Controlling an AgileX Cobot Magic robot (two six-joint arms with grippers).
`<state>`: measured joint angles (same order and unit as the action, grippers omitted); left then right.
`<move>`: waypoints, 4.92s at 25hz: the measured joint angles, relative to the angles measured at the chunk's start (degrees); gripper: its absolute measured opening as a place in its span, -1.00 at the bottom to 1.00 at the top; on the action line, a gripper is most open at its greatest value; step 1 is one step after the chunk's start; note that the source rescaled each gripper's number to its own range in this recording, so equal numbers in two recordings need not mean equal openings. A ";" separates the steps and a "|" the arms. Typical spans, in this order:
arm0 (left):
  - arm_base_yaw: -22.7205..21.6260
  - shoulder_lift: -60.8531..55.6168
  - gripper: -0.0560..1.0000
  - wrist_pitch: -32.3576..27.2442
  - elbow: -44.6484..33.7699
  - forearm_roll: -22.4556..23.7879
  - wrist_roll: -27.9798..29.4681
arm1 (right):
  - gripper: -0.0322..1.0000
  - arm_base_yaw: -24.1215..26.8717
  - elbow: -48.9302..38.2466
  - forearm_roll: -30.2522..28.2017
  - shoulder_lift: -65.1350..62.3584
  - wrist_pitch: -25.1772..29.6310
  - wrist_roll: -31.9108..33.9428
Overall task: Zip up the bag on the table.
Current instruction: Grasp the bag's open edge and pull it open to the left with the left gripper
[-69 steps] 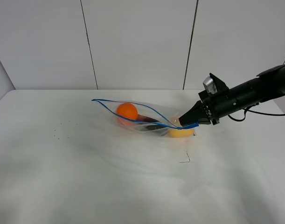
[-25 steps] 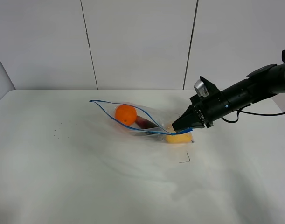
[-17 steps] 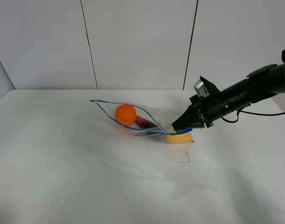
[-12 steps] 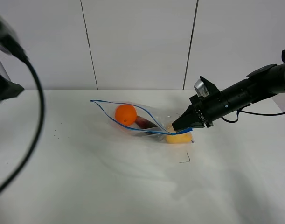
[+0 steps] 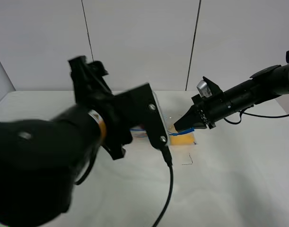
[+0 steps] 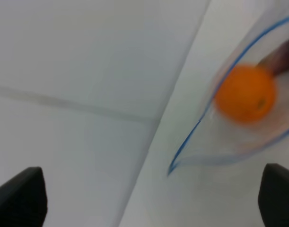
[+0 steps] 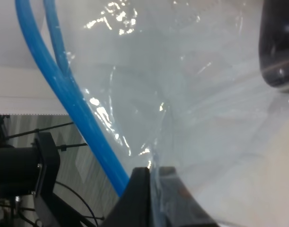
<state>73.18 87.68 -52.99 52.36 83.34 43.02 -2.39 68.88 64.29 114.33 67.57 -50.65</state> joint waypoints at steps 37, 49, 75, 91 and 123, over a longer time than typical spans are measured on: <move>-2.24 33.05 0.21 3.22 16.76 16.15 14.79 | -0.94 0.00 0.00 3.41 0.00 1.19 0.34; -2.24 33.05 -0.34 5.79 16.76 16.15 14.79 | -0.94 0.00 0.00 3.41 0.00 1.25 0.34; -1.78 33.05 -0.65 3.43 16.83 15.45 11.78 | -0.94 0.00 0.00 4.08 0.00 1.16 0.34; -0.51 33.05 -0.89 2.46 16.83 12.98 8.37 | -0.94 0.00 0.00 3.94 0.00 1.35 0.34; -11.41 24.20 -0.89 1.95 1.93 13.33 7.67 | -0.94 -0.05 0.00 2.76 0.00 1.42 0.60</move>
<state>61.77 111.88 -51.04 54.29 96.67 50.70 -2.44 68.88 67.05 114.33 68.99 -50.05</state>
